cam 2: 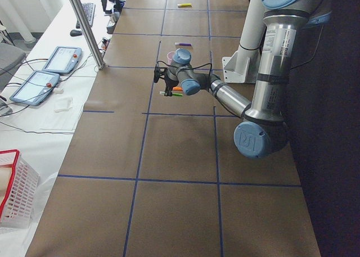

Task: Collect pens into pen holder
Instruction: 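Lift the green marker with the left gripper and carry it over the pink cup, then open the left gripper to drop the green marker into the cup, then lower the left gripper onto the orange marker while the right gripper grasps the yellow marker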

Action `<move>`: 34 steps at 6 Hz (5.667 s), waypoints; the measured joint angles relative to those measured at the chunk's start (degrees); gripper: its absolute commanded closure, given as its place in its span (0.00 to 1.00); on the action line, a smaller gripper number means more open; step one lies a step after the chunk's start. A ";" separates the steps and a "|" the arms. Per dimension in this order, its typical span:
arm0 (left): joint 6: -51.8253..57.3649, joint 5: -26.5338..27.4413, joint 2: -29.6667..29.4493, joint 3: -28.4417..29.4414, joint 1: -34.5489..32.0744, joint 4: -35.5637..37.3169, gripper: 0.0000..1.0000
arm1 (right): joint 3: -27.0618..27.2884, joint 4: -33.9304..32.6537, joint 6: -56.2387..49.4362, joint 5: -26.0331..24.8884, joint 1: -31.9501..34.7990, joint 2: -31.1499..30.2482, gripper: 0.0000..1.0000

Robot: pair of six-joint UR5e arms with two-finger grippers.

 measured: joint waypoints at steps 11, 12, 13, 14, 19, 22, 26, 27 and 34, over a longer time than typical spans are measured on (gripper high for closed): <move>-18.38 49.02 -34.87 20.70 24.90 15.64 0.92 | -0.27 1.71 -0.19 -0.01 -0.11 0.00 0.00; -18.43 49.02 -34.59 20.76 26.02 15.59 0.73 | -0.27 1.71 -0.19 -0.05 -0.11 0.00 0.00; -18.36 48.92 -34.41 20.59 26.72 15.51 0.01 | -0.28 1.68 -0.23 -0.07 -0.11 0.00 0.00; -17.73 48.63 -34.30 20.08 26.91 15.48 0.00 | -0.28 1.67 -0.24 -0.07 -0.11 0.00 0.00; -4.24 21.64 -29.06 4.59 17.91 26.62 0.00 | -4.32 1.72 -0.13 -0.15 -0.73 0.64 0.00; 9.11 3.39 -24.36 0.98 10.64 38.25 0.00 | -12.69 8.06 2.70 -0.60 -1.93 2.38 0.02; 10.94 1.86 -22.37 -1.95 9.80 38.80 0.00 | -29.68 27.51 13.47 -2.03 -9.44 8.32 0.12; 10.97 1.86 -22.07 -2.22 9.81 38.77 0.00 | -31.62 27.98 13.44 -2.57 -10.88 9.32 0.16; 10.97 1.85 -21.94 -2.54 9.88 38.76 0.00 | -35.19 28.15 13.50 -3.70 -12.67 10.60 1.00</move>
